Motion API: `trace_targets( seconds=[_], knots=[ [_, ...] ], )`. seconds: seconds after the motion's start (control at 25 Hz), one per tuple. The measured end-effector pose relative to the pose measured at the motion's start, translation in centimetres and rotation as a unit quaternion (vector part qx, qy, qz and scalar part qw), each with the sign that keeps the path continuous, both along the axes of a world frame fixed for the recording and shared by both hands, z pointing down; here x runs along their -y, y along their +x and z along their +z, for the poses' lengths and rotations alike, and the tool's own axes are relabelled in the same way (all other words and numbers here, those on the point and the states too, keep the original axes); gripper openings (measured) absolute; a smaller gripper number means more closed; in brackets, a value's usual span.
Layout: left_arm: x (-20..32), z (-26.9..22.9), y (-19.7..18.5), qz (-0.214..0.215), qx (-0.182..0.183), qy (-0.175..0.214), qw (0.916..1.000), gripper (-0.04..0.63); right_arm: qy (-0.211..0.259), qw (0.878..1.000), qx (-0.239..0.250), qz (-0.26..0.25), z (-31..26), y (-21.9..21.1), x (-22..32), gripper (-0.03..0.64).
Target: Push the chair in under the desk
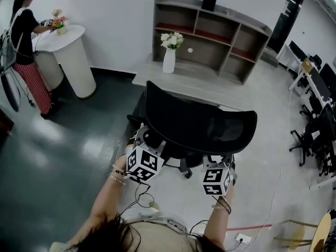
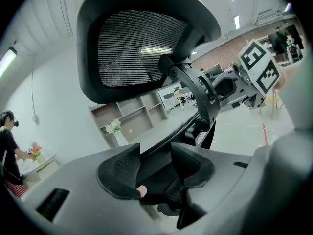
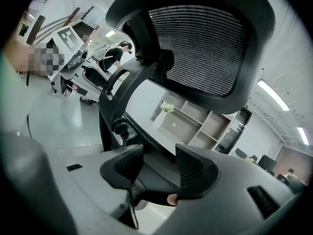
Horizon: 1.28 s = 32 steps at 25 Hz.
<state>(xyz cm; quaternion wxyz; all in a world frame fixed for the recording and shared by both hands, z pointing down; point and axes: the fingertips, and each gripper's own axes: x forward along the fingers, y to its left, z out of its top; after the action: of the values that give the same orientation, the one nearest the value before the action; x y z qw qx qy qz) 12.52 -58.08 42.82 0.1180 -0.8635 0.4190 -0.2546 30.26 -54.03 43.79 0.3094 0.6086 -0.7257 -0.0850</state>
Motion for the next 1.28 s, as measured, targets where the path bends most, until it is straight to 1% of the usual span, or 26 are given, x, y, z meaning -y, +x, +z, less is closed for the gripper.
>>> trace_targets(
  seconds=[0.08, 0.2, 0.32, 0.4, 0.48, 0.56, 0.68, 0.76, 0.88, 1.0, 1.08, 1.2, 1.28],
  knots=[
    [0.0, 0.0, 0.0, -0.001, 0.002, -0.002, 1.0, 0.197, 0.014, 1.0, -0.002, 0.015, -0.1, 0.0, -0.1, 0.202],
    [0.2, -0.1, -0.4, -0.004, 0.008, -0.003, 1.0, 0.196, 0.018, 1.0, 0.001, 0.025, -0.1, -0.2, -0.2, 0.201],
    [-0.2, -0.4, -0.9, -0.013, 0.009, 0.004, 0.9999, 0.196, 0.016, 0.999, 0.022, 0.027, -0.4, -0.4, -0.9, 0.198],
    [-1.0, -0.7, -1.2, -0.016, 0.0, 0.008, 0.9998, 0.196, 0.014, 0.999, 0.034, 0.033, -0.5, -0.5, -1.9, 0.193],
    [-1.9, -1.2, -1.5, -0.018, -0.019, 0.009, 0.9996, 0.196, 0.014, 0.998, 0.045, 0.042, -0.5, -0.4, -3.1, 0.184],
    [-2.9, -1.8, -2.2, -0.029, -0.046, 0.012, 0.9984, 0.193, 0.017, 0.997, 0.059, 0.051, -0.6, -0.4, -4.2, 0.178],
    [-4.6, -2.2, -3.4, -0.053, -0.083, 0.016, 0.995, 0.124, 0.026, 0.994, 0.091, 0.063, -0.6, -0.5, -5.8, 0.136],
    [-5.9, -2.2, -3.9, -0.058, -0.09, 0.019, 0.9941, 0.09, 0.032, 0.99, 0.117, 0.067, -0.7, -0.8, -6.8, 0.121],
    [-7.7, -2.7, -4.2, -0.061, -0.102, 0.019, 0.9927, 0.056, 0.042, 0.986, 0.145, 0.074, -0.8, -1.3, -8.0, 0.089],
    [-9.5, -4.0, -4.0, -0.056, -0.13, 0.023, 0.9897, 0.038, 0.05, 0.981, 0.171, 0.079, -1.1, -1.7, -9.4, 0.071],
    [-10.7, -4.5, -3.5, -0.048, -0.158, 0.015, 0.9862, 0.028, 0.056, 0.977, 0.185, 0.085, -1.4, -1.8, -10.3, 0.064],
    [-12.4, -4.9, -2.5, -0.027, -0.207, -0.012, 0.9779, 0.018, 0.063, 0.974, 0.194, 0.102, -1.7, -1.4, -11.8, 0.051],
    [-13.3, -5.1, -1.7, -0.011, -0.229, -0.032, 0.9727, 0.017, 0.069, 0.971, 0.196, 0.119, -2.0, -1.1, -12.7, 0.041]
  ],
)
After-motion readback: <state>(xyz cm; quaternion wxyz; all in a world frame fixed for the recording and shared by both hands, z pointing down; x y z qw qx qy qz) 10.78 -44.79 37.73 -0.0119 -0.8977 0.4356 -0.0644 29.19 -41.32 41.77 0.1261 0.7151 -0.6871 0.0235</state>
